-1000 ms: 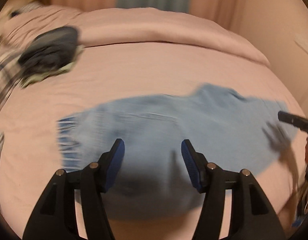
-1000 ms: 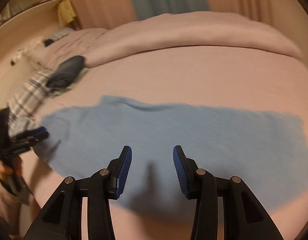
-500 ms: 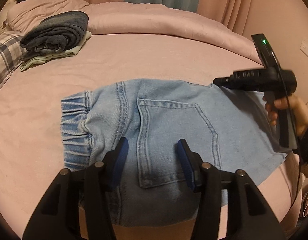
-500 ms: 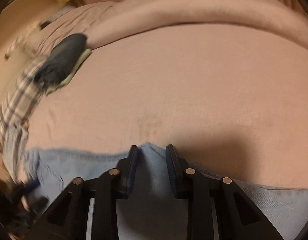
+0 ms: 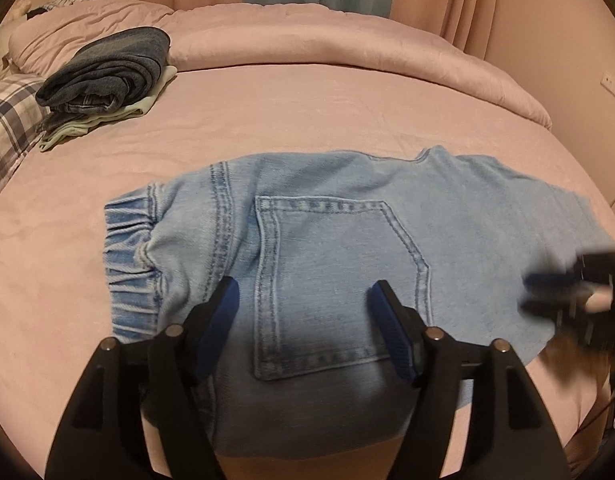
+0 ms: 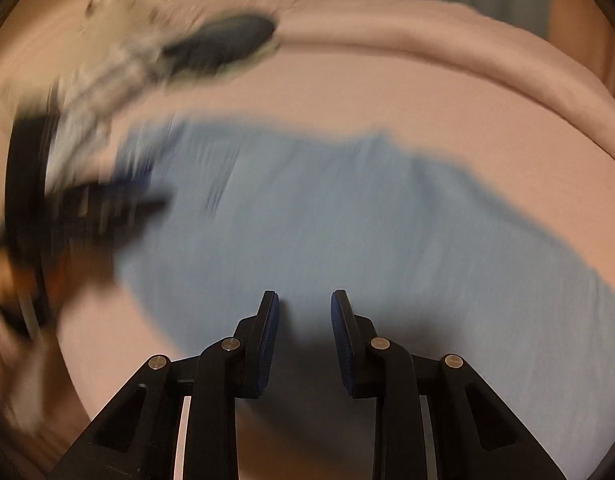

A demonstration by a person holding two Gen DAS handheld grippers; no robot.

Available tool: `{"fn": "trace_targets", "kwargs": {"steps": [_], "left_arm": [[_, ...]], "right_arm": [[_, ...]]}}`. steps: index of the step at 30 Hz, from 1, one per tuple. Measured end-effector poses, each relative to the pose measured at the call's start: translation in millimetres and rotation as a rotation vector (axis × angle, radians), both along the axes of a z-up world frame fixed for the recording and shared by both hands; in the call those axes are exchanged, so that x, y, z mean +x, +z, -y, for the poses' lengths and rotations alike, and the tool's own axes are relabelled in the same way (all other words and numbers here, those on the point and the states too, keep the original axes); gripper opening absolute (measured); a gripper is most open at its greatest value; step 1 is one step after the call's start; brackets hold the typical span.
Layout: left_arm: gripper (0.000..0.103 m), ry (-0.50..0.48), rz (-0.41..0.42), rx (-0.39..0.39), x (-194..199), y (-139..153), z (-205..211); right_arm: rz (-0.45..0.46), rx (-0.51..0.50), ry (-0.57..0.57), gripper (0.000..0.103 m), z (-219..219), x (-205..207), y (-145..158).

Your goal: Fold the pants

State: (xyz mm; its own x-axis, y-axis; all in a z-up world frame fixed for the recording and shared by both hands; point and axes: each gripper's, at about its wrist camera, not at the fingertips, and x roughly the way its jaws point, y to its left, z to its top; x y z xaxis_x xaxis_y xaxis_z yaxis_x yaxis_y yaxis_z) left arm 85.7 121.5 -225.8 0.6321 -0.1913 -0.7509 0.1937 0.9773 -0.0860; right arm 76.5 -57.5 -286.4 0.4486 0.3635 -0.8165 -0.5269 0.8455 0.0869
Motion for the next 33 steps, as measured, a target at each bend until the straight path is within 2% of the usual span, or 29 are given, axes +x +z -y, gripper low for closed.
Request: {"fn": "trace_targets", "kwargs": {"steps": [2,3,5,7,9,11,12,15,16,20,22,25,28,29,30,33], "left_arm": [[0.074,0.001,-0.005,0.021,0.2,-0.4,4.7],[0.075,0.003,-0.009,0.029,0.6,-0.6,6.1],[0.075,0.010,-0.026,0.060,1.3,0.6,10.0],[0.076,0.021,-0.046,0.084,1.0,2.9,12.7],[0.076,0.033,-0.057,0.105,-2.2,5.7,16.0],[0.076,0.038,-0.063,0.109,-8.4,10.2,19.7],[0.076,0.039,-0.063,0.103,-11.9,12.1,21.9],[0.078,0.044,-0.038,0.134,-20.9,19.3,34.9],[0.078,0.038,-0.027,0.141,-22.5,22.2,40.5],[0.079,-0.018,-0.010,0.087,-22.9,31.6,64.6],[0.079,-0.051,-0.008,0.089,-20.8,30.4,82.5],[0.079,-0.098,-0.051,0.089,-16.7,15.9,106.4],[0.081,-0.109,-0.127,0.104,-15.9,-8.8,119.2],[0.082,-0.110,-0.080,0.127,-22.1,-12.5,122.4],[0.084,-0.110,-0.067,0.126,-24.6,-13.3,122.5],[0.084,-0.100,-0.092,0.084,-25.0,-11.7,113.9]], "right_arm": [[0.107,-0.034,-0.011,0.028,6.2,-30.7,-4.7],[0.130,-0.052,-0.014,0.028,8.9,-44.5,-5.1],[0.116,-0.011,-0.041,0.028,20.6,-52.3,-0.5],[0.039,0.071,-0.061,0.030,44.9,-56.4,0.4],[0.019,0.102,-0.065,0.030,63.3,-64.4,4.9],[0.043,0.122,-0.083,0.031,70.1,-71.0,12.8],[0.053,0.134,-0.093,0.035,61.2,-66.8,16.0],[0.106,0.201,-0.141,0.048,82.1,-65.5,32.1],[0.124,0.209,-0.158,0.048,82.0,-60.4,35.3],[0.175,0.179,-0.250,0.048,92.3,-38.1,40.3],[0.154,0.152,-0.298,0.048,99.9,-26.6,33.9],[0.105,0.106,-0.360,0.048,109.6,-16.9,14.6],[0.049,0.080,-0.357,0.048,117.0,-24.9,-4.8],[0.082,0.058,-0.336,0.049,114.9,-33.2,-8.6],[0.107,0.041,-0.323,0.052,113.7,-39.0,-8.7],[0.130,0.015,-0.288,0.056,111.6,-49.7,-9.6]]}}
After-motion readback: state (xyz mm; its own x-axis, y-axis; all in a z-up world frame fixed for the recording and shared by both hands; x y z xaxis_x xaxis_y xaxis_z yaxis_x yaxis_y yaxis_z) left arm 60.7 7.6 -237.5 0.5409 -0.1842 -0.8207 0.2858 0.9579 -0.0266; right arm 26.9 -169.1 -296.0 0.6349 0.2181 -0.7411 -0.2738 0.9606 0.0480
